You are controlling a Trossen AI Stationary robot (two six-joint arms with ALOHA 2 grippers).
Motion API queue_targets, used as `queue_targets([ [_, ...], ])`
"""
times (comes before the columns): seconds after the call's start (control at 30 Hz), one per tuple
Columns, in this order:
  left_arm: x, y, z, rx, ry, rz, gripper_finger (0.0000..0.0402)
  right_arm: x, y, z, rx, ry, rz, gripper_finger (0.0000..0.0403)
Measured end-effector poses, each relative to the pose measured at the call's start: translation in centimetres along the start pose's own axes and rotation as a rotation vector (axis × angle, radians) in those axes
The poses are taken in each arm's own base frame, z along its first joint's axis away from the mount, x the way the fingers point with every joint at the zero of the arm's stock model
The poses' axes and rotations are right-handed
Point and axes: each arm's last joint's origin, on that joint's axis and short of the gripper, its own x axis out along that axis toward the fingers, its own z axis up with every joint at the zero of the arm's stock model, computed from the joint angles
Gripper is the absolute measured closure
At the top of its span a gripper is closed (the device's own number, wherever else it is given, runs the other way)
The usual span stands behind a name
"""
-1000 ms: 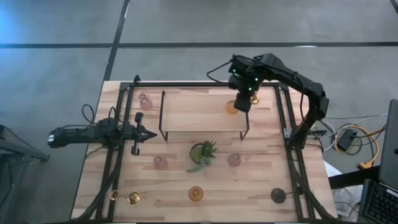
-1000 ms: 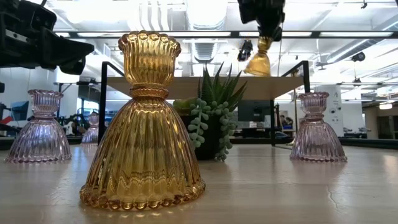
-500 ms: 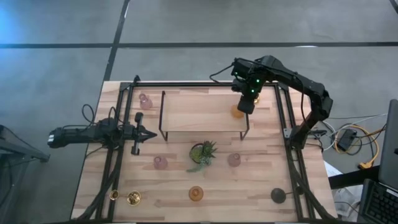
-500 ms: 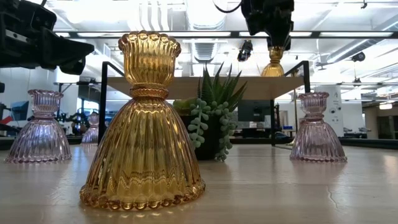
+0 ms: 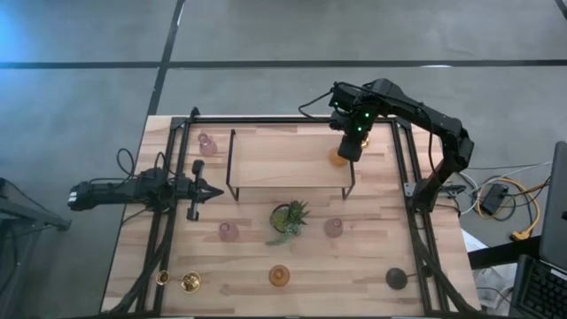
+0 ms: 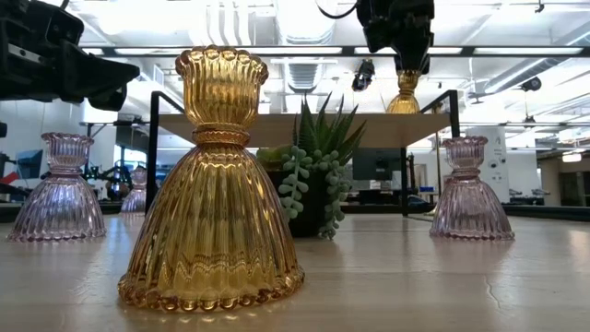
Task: Pick & Place candle stick holders
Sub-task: Put the yellow glass candle holder on the shelf, then put the pink glass candle holder on the shelf
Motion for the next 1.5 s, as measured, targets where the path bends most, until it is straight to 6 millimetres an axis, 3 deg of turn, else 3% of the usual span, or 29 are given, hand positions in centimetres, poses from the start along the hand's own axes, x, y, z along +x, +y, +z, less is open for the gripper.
queue_targets([
  [1.13, 0.0, 0.0, 0.0, 0.0, 0.0, 0.0, 0.039, 0.0, -0.2, 0.4, 0.007, -0.042, -0.081, 0.023],
  [1.33, 0.0, 0.0, 0.0, 0.0, 0.0, 0.0, 0.039, -1.1, -0.1, 0.5, 0.008, -0.074, -0.083, 0.0204],
  [1.5, 0.0, 0.0, 0.0, 0.0, 0.0, 0.0, 0.039, -3.1, 0.3, 0.4, 0.004, -0.128, -0.085, 0.0197],
])
